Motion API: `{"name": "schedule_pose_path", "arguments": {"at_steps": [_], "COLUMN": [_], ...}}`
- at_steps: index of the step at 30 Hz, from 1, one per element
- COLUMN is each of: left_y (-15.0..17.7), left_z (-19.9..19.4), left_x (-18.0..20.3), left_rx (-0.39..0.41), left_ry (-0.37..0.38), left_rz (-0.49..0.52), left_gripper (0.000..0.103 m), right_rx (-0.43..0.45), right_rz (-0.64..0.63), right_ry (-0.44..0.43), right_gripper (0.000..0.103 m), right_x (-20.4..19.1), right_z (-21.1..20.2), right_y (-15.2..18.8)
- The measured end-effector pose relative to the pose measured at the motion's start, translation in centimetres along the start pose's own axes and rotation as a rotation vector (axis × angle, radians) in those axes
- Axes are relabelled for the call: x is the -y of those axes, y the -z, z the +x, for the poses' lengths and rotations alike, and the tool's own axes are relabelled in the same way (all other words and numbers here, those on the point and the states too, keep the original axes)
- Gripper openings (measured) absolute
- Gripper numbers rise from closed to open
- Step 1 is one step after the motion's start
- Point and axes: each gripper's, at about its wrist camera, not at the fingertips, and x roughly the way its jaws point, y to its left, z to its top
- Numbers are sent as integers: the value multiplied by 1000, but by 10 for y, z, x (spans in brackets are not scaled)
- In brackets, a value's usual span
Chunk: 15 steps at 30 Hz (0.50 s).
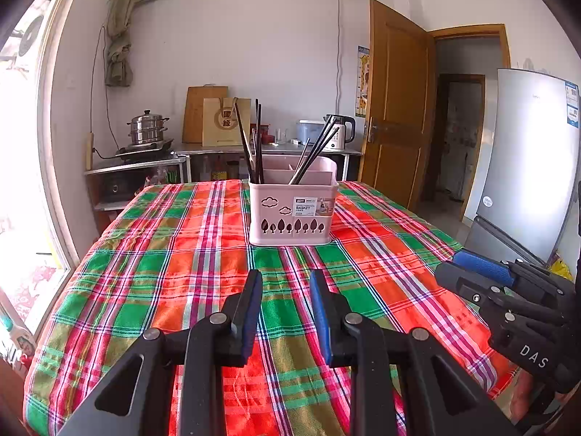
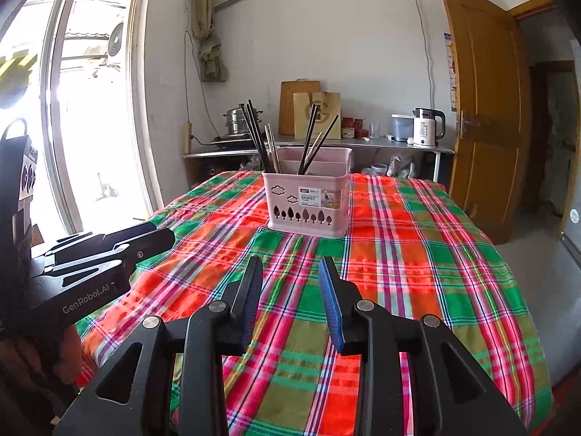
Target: Organize utensils
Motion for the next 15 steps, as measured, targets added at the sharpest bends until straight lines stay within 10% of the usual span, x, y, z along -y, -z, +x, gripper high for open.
{"name": "schedule_pose_path", "arguments": {"at_steps": [15], "left_y": [3], "left_z": [-1], "left_x": [2], "left_rx": [14], "left_ry": [-17], "left_rz": [10], "left_gripper": [27], "right_rx": [5], "right_rz": [1], "right_ry": [2], "right_gripper": [33], "right_x": [-1], "right_z": [0], "right_y": [-2]}}
